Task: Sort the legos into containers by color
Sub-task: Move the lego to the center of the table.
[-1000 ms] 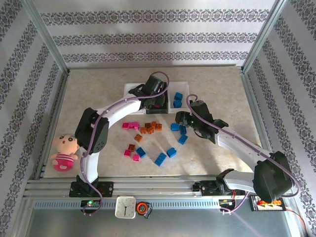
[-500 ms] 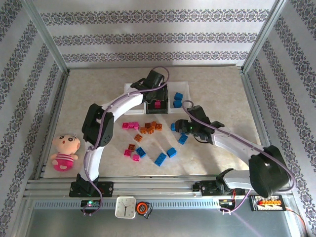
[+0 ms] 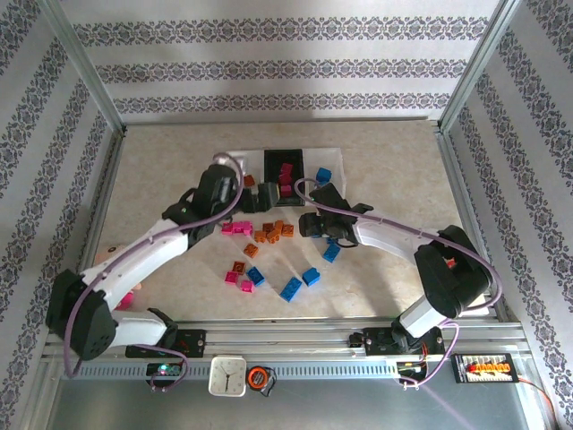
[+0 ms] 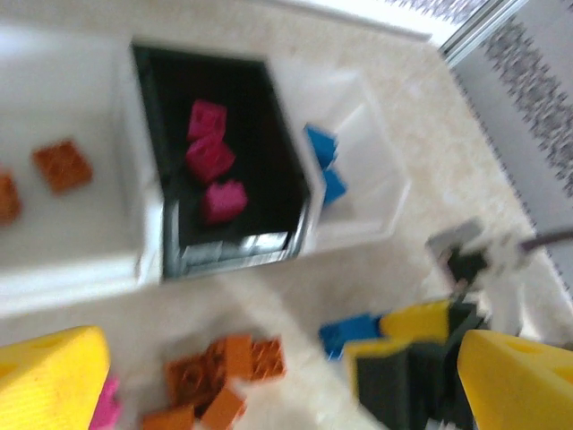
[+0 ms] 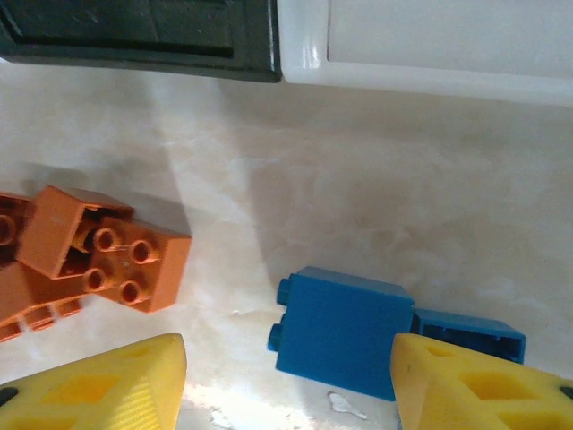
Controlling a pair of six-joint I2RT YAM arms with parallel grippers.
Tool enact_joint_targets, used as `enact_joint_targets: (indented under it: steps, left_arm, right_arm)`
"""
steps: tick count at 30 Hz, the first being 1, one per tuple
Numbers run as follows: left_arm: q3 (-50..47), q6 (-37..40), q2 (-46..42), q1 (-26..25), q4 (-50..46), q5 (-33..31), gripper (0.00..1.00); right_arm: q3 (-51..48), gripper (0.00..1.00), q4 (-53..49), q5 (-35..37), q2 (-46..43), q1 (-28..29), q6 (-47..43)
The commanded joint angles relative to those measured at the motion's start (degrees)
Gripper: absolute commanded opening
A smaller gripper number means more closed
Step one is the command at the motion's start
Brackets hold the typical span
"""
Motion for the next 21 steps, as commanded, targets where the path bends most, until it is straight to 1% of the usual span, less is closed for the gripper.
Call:
enact_joint_targets:
  steps: [1, 3, 6, 9, 11, 15, 17, 21]
  left_arm:
    - [-7.2, -4.2, -5.5, 0.3, 2.7, -1.0, 1.00]
    - [-10.8, -4.9, -8.7, 0.2, 2.2, -2.0, 1.00]
    - [-14.3, -5.1, -12.2, 0.2, 0.4, -3.0, 1.00]
    - [-16.1, -5.3, -14.3, 0.3, -0.9, -3.9, 1.00]
    - [-16.8, -5.6, -15.2, 0.2, -1.4, -4.4, 1.00]
    - [-17.2, -5.6, -16.3, 0.3, -1.6, -4.8, 1.00]
    - [-17.2, -5.4, -16.5, 0.3, -1.7, -5.0, 1.00]
    - [-17.1, -5.5, -16.2, 0.3, -2.1, -4.9, 1.00]
  right_arm:
    - [3.0, 0.61, -3.8, 6.6, 1.9, 1.4, -2.4]
    - [4.1, 0.60, -5.4, 8.3, 3.3, 1.8, -2.7]
    - [4.7, 0.59, -5.8, 8.2, 5.0, 2.5, -3.0]
    - [5.4, 0.57, -5.3, 5.9, 6.6, 3.6, -3.3]
    - [5.4, 0.56, -3.6, 2.5, 6.9, 4.5, -3.4]
    - [4.8, 0.56, -1.1, 0.7, 5.0, 6.1, -3.3]
    - [4.8, 0.57, -1.3, 1.4, 3.6, 6.2, -3.3]
    - [5.0, 0.63, -3.9, 7.3, 1.5, 6.0, -3.3]
